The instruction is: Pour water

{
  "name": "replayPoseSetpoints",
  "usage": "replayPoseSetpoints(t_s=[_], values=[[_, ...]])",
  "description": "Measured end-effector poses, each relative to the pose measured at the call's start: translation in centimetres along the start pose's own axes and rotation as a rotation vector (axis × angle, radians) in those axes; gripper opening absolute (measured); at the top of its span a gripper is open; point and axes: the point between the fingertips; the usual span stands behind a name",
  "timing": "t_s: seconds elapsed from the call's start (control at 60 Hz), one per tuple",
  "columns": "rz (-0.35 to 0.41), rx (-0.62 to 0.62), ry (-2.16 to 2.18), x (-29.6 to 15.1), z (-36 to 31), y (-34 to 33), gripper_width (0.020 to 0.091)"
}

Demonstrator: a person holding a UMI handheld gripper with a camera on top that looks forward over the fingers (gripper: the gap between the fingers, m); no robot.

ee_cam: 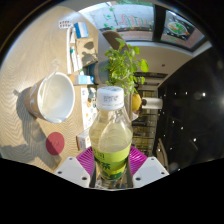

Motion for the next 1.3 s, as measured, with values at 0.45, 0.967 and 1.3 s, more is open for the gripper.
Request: replayPoseSetpoints(t_s=[0.45,0.967,1.3], values=[[0.478,-0.432,1.082,-1.2,-2.9,1.6,0.0424],[0.541,-0.597,1.28,0.2,-11.8,7.1,0.0466],[0.387,-0.658,1.296,1.9,-13.5,4.7,0.0859]])
Point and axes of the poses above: the point between the fingertips, and its own axes, seen from behind it with the camera up: z to the right, x down, y forward, the way the camera looks, and after that the axes turned 11 degrees about -x, right-handed
